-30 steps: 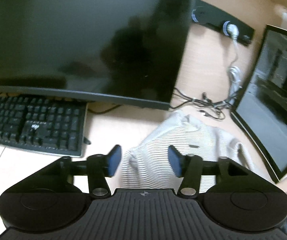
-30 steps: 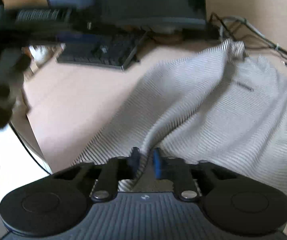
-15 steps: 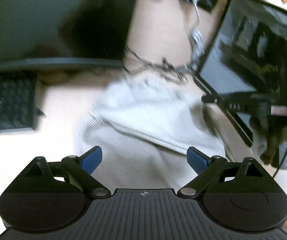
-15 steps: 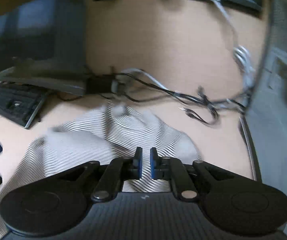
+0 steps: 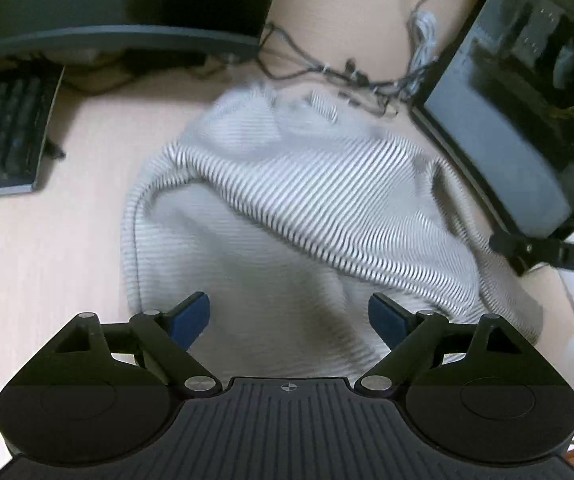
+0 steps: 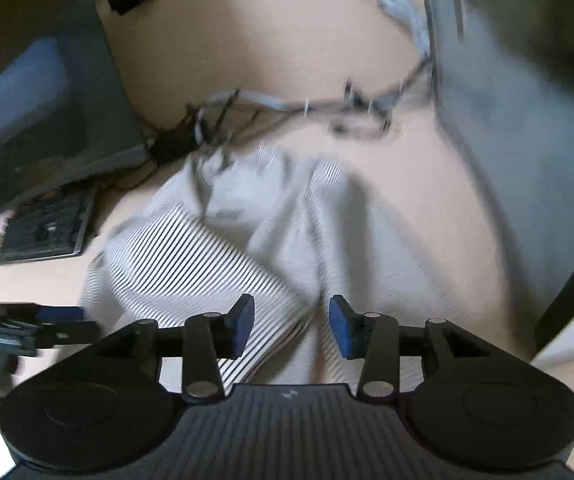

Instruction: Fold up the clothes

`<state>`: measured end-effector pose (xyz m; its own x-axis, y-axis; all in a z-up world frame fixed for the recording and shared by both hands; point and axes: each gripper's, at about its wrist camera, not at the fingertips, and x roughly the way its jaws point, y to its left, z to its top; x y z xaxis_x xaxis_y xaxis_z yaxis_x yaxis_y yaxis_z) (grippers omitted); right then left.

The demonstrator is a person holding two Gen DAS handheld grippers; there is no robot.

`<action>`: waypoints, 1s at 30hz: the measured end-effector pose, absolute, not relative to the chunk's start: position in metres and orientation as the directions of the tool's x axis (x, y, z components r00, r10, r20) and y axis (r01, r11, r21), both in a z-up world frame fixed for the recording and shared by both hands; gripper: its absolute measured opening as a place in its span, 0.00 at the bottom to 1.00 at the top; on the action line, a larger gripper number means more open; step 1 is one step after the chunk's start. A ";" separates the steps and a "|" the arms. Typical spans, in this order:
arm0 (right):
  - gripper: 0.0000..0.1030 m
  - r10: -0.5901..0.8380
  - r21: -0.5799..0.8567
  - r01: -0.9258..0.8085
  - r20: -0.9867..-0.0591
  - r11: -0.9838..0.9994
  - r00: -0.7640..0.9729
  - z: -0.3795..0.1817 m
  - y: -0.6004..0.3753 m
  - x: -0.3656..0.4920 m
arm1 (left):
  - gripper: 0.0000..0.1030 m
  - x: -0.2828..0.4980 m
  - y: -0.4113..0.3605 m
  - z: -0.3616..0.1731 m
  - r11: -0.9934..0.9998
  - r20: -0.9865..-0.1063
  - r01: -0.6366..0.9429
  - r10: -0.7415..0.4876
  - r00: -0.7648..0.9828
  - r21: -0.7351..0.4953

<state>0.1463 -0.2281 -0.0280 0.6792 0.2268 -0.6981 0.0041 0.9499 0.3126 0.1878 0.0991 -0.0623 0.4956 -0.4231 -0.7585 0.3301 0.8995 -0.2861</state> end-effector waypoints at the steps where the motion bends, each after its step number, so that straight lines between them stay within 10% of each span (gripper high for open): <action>1: 0.41 0.255 0.348 0.006 -0.700 0.938 0.667 -0.034 -0.226 0.147 | 0.88 0.186 0.098 -0.064 0.908 -0.766 0.319 -0.404 0.501 -0.270; 4: 0.44 0.294 0.389 0.008 -0.711 0.921 0.639 -0.048 -0.211 0.161 | 0.88 0.184 0.102 -0.062 0.926 -0.760 0.300 -0.364 0.538 -0.230; 6: 0.04 0.305 0.395 0.008 -0.721 0.919 0.622 -0.055 -0.199 0.174 | 0.88 0.184 0.106 -0.057 0.931 -0.755 0.298 -0.348 0.556 -0.210; 17: 0.03 0.411 0.203 -0.377 -0.170 0.904 0.895 0.167 -0.157 0.190 | 0.93 0.219 0.061 -0.023 0.927 -0.592 0.337 -0.180 0.785 0.165; 23: 0.03 0.378 0.196 -0.337 -0.233 0.921 0.896 0.149 -0.148 0.200 | 0.86 0.265 0.059 -0.040 0.965 -0.549 0.178 -0.045 0.835 0.192; 30: 0.03 0.290 0.170 -0.245 -0.346 0.955 0.892 0.104 -0.147 0.238 | 0.91 0.277 0.134 -0.048 0.987 -0.603 -0.108 0.014 0.797 -0.119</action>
